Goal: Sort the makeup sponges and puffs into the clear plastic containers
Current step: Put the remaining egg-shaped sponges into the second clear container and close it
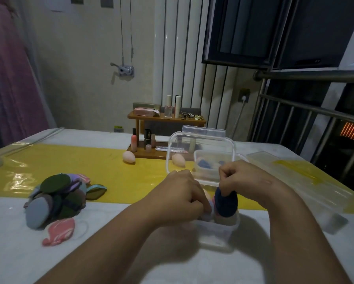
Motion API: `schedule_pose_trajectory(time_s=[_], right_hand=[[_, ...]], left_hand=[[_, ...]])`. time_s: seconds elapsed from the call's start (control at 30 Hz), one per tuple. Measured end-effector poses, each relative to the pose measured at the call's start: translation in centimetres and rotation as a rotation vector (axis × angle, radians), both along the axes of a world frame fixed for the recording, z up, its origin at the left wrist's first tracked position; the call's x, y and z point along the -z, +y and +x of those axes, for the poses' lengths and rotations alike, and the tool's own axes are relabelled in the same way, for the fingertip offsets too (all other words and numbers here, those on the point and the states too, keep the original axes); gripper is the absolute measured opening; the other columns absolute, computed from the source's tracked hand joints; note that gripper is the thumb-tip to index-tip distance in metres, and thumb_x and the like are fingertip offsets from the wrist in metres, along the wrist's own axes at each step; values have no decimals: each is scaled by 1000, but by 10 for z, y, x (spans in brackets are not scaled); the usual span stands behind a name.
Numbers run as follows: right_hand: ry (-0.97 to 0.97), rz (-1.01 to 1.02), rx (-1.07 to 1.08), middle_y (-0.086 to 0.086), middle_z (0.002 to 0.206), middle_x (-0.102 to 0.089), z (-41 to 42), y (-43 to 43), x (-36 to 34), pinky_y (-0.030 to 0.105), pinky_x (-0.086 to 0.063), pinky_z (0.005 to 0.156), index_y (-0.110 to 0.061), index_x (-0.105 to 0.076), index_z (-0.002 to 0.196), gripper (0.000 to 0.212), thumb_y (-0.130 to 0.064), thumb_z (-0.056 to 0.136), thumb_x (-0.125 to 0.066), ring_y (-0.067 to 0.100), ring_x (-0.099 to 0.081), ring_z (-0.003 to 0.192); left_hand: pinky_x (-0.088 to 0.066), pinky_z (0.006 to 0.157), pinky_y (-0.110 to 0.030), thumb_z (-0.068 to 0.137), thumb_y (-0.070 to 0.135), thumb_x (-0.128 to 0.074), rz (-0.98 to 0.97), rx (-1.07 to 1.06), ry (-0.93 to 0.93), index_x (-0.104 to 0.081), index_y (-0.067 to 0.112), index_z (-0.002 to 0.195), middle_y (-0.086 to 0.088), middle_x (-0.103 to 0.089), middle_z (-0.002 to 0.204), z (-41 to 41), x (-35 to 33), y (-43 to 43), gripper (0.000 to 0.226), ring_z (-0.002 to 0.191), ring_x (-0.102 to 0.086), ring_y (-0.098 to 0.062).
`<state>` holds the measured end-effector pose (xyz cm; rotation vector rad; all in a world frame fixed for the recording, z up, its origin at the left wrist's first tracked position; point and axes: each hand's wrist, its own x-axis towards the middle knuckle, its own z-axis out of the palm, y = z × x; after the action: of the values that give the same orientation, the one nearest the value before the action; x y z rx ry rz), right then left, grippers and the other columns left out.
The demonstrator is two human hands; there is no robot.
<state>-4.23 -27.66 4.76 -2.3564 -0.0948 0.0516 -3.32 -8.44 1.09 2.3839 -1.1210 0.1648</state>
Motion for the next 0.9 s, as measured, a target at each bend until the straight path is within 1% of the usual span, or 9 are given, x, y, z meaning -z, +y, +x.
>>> schedule_pose_trajectory(time_s=[0.13,0.23,0.33,0.4,0.53,0.63,0.73,0.8,0.9], right_hand=[[122,-199,-7,-2,56,-52,-1,0,2,34,-45,63,-18,-57,49,31,0,67,-74,17,-50,64],[143,-296,27,-2,58,-58,-3,2,2,33,-48,64,-18,-60,50,28,-4,64,-80,17,-56,67],[171,-398,47,2,68,-62,-3,7,2,35,-54,70,-18,-61,54,25,-7,65,-82,19,-58,72],[182,-469,55,6,76,-65,-5,12,2,37,-56,75,-18,-63,59,22,-9,67,-81,20,-59,76],[206,-600,76,5,90,-70,-4,23,3,35,-56,79,-22,-63,69,20,-12,71,-80,22,-63,84],[192,-703,124,3,94,-69,-2,28,8,38,-57,85,-22,-69,83,15,-19,72,-78,24,-65,88],[132,-790,152,0,86,-63,-2,35,10,34,-55,81,-23,-70,93,19,-19,75,-73,22,-61,82],[119,-835,118,-2,82,-58,-3,41,10,30,-51,75,-22,-69,96,19,-16,79,-69,22,-57,78],[105,-852,91,-1,85,-57,-6,47,10,28,-44,71,-23,-68,100,20,-16,82,-64,23,-53,79]], left_hand=[[-37,93,-35,76,36,-42,132,-82,-59,-78,42,94,14,-74,90,0,2,-2,40,90,-46,-10],[-37,94,-35,83,35,-50,127,-109,-57,-77,44,94,12,-73,85,0,3,-3,30,89,-48,-11],[-37,95,-33,85,31,-57,96,-129,-61,-77,42,92,12,-71,79,-1,3,-3,23,87,-49,-11],[-37,92,-31,87,31,-58,110,-149,-67,-76,39,93,13,-68,77,-3,1,-3,21,87,-50,-10],[-31,77,-26,86,29,-60,116,-147,-48,-77,37,97,12,-70,85,-4,-1,-3,22,90,-53,-10],[-32,77,-26,85,28,-59,128,-151,-45,-76,37,96,13,-71,87,-4,0,-3,22,92,-54,-10],[-39,82,-28,83,30,-61,119,-152,-43,-76,38,95,14,-72,88,-3,1,-4,21,91,-57,-9],[-36,77,-27,83,34,-63,106,-139,-39,-76,41,95,13,-72,86,-3,1,-3,20,86,-57,-8],[-29,72,-27,82,35,-61,98,-124,-17,-75,48,98,11,-71,81,-1,2,-3,25,79,-51,-9]])
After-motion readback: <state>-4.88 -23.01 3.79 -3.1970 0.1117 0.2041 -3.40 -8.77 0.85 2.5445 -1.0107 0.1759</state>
